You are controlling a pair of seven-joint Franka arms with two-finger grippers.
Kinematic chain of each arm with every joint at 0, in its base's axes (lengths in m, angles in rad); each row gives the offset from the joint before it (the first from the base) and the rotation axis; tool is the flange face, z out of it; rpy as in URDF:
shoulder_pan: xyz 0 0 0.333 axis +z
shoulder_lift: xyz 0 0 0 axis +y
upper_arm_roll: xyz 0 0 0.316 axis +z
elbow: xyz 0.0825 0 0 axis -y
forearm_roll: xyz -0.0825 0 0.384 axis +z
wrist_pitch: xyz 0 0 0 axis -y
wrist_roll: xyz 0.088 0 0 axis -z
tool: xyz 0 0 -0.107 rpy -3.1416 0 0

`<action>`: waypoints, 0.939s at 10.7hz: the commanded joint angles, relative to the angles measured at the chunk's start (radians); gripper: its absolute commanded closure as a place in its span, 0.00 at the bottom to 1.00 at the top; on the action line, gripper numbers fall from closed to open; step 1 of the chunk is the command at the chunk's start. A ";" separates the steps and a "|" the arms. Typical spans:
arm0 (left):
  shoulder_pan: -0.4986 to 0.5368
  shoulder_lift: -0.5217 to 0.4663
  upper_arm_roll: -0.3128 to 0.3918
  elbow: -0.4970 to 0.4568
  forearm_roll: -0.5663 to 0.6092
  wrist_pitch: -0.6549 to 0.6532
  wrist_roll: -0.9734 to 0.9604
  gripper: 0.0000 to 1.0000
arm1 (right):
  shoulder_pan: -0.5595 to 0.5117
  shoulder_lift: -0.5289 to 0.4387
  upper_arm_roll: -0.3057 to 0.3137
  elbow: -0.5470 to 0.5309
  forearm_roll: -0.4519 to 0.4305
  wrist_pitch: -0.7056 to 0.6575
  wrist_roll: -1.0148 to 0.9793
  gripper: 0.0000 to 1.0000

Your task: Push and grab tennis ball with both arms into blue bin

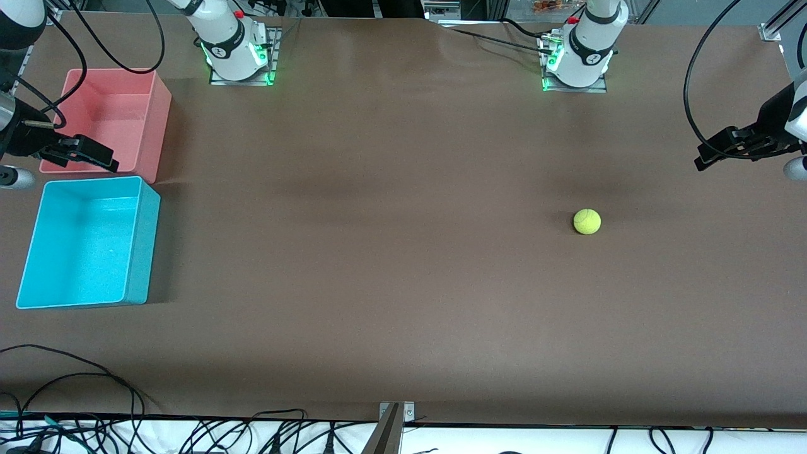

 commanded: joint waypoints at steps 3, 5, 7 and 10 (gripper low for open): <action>0.005 0.013 -0.003 0.031 0.010 -0.020 0.001 0.00 | 0.003 -0.004 -0.001 -0.008 -0.015 0.000 -0.004 0.00; 0.005 0.013 -0.004 0.031 0.010 -0.020 0.001 0.00 | 0.004 0.005 0.001 -0.007 -0.012 -0.015 0.011 0.00; 0.005 0.013 -0.004 0.031 0.010 -0.020 0.001 0.00 | 0.013 0.007 0.010 0.007 -0.013 -0.018 0.039 0.00; 0.005 0.013 -0.004 0.031 0.010 -0.020 0.001 0.00 | 0.015 0.005 0.010 0.007 -0.015 -0.026 0.039 0.00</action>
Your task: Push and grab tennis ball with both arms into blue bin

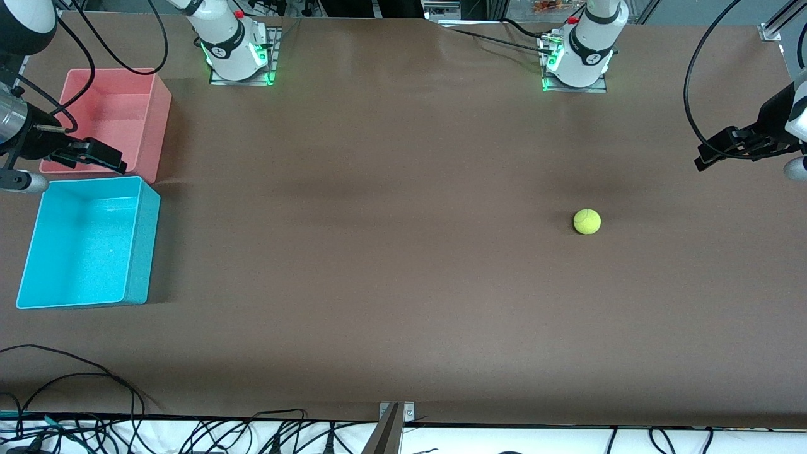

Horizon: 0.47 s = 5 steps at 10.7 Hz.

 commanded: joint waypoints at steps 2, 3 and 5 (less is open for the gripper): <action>0.005 0.013 -0.005 0.031 0.010 -0.020 0.001 0.00 | 0.005 -0.005 0.003 0.015 -0.032 -0.032 0.022 0.00; 0.005 0.013 -0.005 0.031 0.010 -0.020 0.001 0.00 | 0.003 0.000 0.002 0.026 -0.033 -0.034 0.022 0.00; 0.005 0.013 -0.005 0.031 0.012 -0.020 0.001 0.00 | -0.006 0.002 -0.009 0.054 -0.026 -0.035 0.011 0.00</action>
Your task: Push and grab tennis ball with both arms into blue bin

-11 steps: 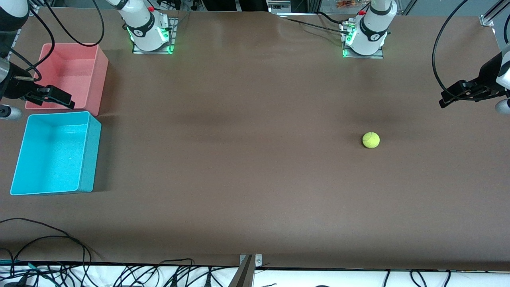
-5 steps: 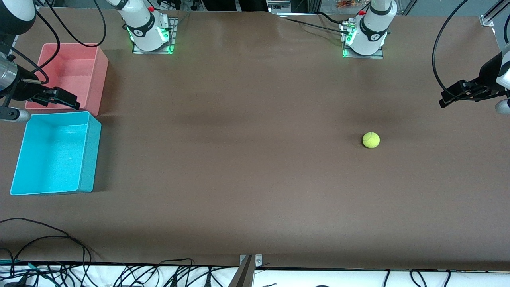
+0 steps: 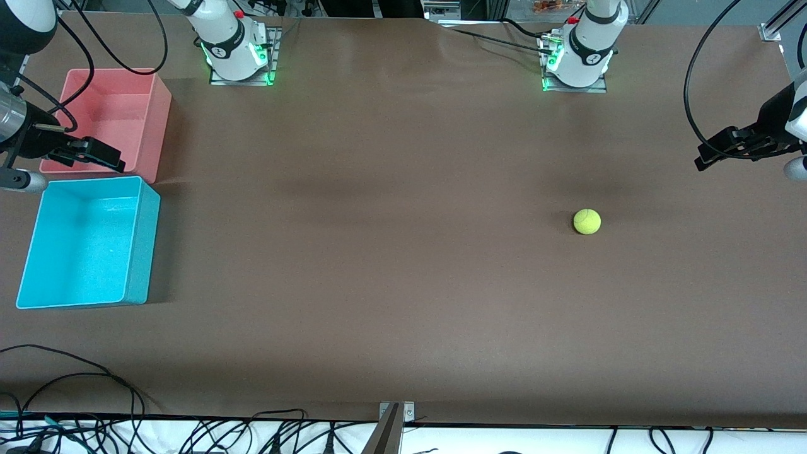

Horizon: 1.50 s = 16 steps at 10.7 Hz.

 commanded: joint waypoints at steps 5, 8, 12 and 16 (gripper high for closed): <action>-0.011 0.014 -0.017 0.031 0.021 -0.024 -0.002 0.00 | -0.010 0.013 -0.009 0.044 -0.007 -0.023 0.014 0.00; -0.020 0.013 -0.026 0.032 0.018 -0.023 -0.004 0.00 | -0.010 0.014 -0.009 0.044 -0.007 -0.023 0.011 0.00; -0.037 0.006 -0.042 0.029 0.012 -0.020 -0.003 0.00 | -0.010 0.014 -0.009 0.044 -0.007 -0.023 0.016 0.00; -0.112 -0.010 0.018 0.008 0.018 -0.017 -0.008 0.00 | -0.010 0.013 -0.010 0.044 -0.007 -0.023 0.013 0.00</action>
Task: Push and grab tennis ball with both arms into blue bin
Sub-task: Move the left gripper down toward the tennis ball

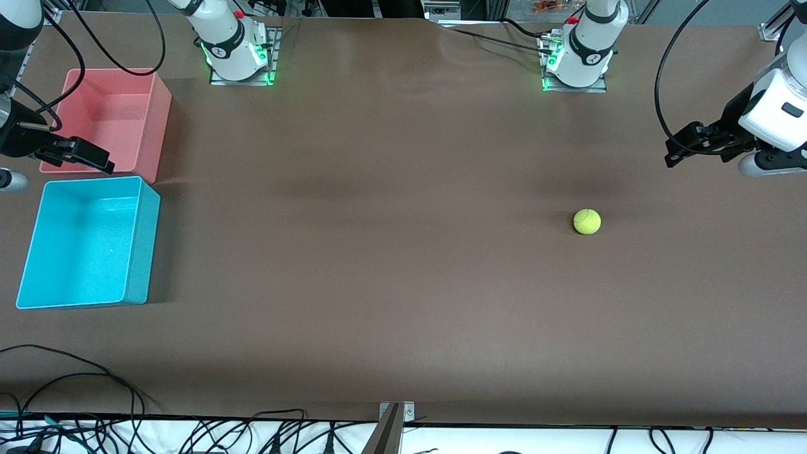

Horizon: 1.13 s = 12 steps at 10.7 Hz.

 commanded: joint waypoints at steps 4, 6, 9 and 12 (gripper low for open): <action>-0.124 0.003 0.052 -0.012 0.013 -0.009 -0.002 0.00 | -0.004 0.008 -0.002 0.024 -0.007 -0.021 0.004 0.00; -0.150 0.005 0.052 -0.038 0.018 0.022 -0.002 0.00 | -0.004 0.008 -0.002 0.024 -0.007 -0.021 0.004 0.00; -0.135 0.011 0.049 -0.040 0.019 0.023 -0.001 0.00 | -0.004 0.008 -0.001 0.024 -0.007 -0.021 0.004 0.00; -0.124 0.013 0.051 -0.067 0.048 0.052 -0.001 0.00 | -0.004 0.008 -0.001 0.024 -0.007 -0.021 0.003 0.00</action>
